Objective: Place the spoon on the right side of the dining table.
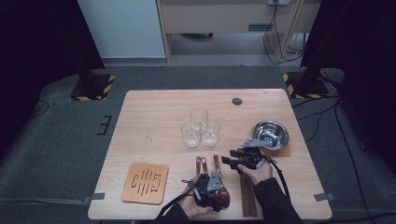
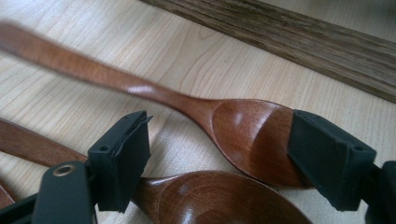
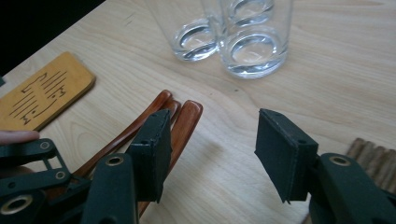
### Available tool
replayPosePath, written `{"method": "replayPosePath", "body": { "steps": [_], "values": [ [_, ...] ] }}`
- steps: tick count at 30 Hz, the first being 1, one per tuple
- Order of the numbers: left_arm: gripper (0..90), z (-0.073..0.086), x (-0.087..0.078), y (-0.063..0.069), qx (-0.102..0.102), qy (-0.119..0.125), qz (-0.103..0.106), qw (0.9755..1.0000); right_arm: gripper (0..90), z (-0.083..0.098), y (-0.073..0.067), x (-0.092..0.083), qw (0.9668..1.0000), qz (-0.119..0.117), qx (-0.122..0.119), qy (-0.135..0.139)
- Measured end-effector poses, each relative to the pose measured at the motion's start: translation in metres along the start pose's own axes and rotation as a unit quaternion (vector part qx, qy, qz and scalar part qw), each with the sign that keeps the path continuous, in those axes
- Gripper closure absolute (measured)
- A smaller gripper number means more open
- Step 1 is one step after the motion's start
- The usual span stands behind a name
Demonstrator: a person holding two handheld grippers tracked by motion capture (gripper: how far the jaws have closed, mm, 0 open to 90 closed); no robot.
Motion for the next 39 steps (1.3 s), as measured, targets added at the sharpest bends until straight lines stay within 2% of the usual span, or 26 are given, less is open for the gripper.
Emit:
{"method": "replayPosePath", "body": {
  "steps": [9, 25, 34, 39],
  "values": [
    [20.6, 0.001, 0.000, 0.000, -0.002, 0.004, -0.004, 1.0000, 45.7, 0.003, -0.008, 0.007, 0.9996, -0.026, 0.009, -0.004],
    [20.8, 0.003, -0.001, 0.000, -0.003, 0.013, -0.009, 0.9999, 47.0, 0.016, -0.005, 0.018, 0.9987, -0.022, 0.017, -0.044],
    [20.8, 0.003, -0.002, 0.000, 0.000, 0.014, -0.009, 0.9999, 60.2, 0.022, 0.001, 0.019, 0.9974, -0.022, 0.036, -0.059],
    [20.7, 0.003, -0.002, 0.000, 0.001, 0.013, -0.008, 0.9999, 64.3, 0.022, 0.000, 0.019, 0.9962, -0.033, 0.062, -0.053]
  ]
}}
Point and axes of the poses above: each handheld gripper's, and its own axes: x roughly forward along the jaws, z roughly out of its underside, y roughly to its right, the point moved 7 cm from there along x, roughly forward along the jaws, and after that the axes turned 2 degrees about -x, right-handed, at the moved point
